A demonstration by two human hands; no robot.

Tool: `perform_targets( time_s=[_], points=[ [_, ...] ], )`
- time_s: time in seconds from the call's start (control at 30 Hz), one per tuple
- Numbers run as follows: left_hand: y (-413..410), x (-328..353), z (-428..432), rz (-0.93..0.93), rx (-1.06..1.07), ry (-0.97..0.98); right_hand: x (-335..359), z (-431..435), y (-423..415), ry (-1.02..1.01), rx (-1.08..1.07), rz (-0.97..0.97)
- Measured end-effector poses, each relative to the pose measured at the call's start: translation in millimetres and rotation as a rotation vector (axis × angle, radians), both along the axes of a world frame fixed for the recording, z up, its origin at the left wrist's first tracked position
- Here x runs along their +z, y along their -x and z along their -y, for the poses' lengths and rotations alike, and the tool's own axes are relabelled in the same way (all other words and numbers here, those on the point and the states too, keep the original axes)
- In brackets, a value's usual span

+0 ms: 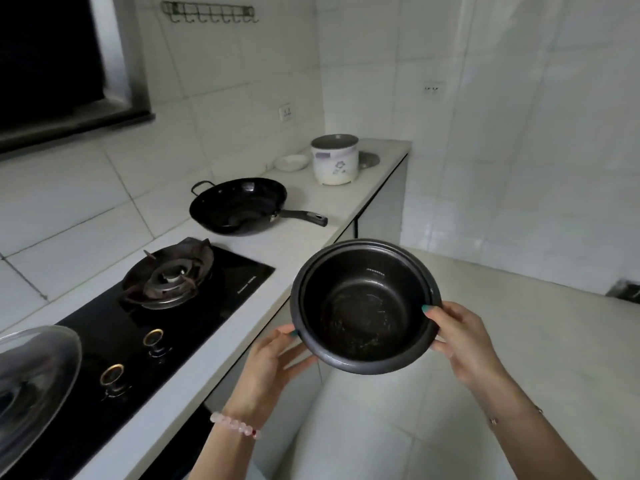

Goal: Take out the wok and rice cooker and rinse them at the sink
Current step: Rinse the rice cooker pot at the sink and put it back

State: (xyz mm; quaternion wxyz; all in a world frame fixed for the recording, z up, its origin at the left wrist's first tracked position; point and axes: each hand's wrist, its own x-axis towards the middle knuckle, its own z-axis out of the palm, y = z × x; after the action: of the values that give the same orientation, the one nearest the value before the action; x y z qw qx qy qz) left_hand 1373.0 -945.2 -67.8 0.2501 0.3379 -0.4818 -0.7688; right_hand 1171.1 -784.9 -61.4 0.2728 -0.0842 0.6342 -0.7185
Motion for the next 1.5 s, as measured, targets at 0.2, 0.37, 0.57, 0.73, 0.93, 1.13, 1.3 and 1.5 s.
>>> perform_targets(
  time_s=[0.2,0.37,0.57,0.73,0.93,1.13,1.3,1.5],
  points=[
    [121.3,-0.1,5.9,0.007,-0.107,-0.018,5.9,-15.7,105.3,-0.014,-0.105,-0.001],
    [196.0,-3.1,29.4,0.006,-0.142,-0.048,-0.1,-6.9,173.8,-0.042,-0.148,0.005],
    [294.9,-9.3,79.5,-0.016,-0.124,-0.092,-7.5,37.2,267.8,-0.071,-0.121,-0.035],
    [382.9,-6.9,148.1,-0.09,-0.09,-0.171,-1.0,109.7,367.5,-0.08,-0.081,-0.056],
    [474.9,16.7,224.5,-0.131,-0.01,-0.226,23.1,203.0,475.8,-0.082,-0.018,-0.084],
    [539.2,52.6,294.5,-0.131,0.087,-0.131,48.2,297.2,558.8,-0.017,0.097,-0.12],
    [579.9,83.5,361.9,-0.145,0.22,-0.038,86.6,395.2,620.2,0.086,0.246,-0.193],
    [624.9,112.9,435.5,-0.148,0.431,0.04,106.5,531.4,694.0,0.148,0.49,-0.202]
  ],
)
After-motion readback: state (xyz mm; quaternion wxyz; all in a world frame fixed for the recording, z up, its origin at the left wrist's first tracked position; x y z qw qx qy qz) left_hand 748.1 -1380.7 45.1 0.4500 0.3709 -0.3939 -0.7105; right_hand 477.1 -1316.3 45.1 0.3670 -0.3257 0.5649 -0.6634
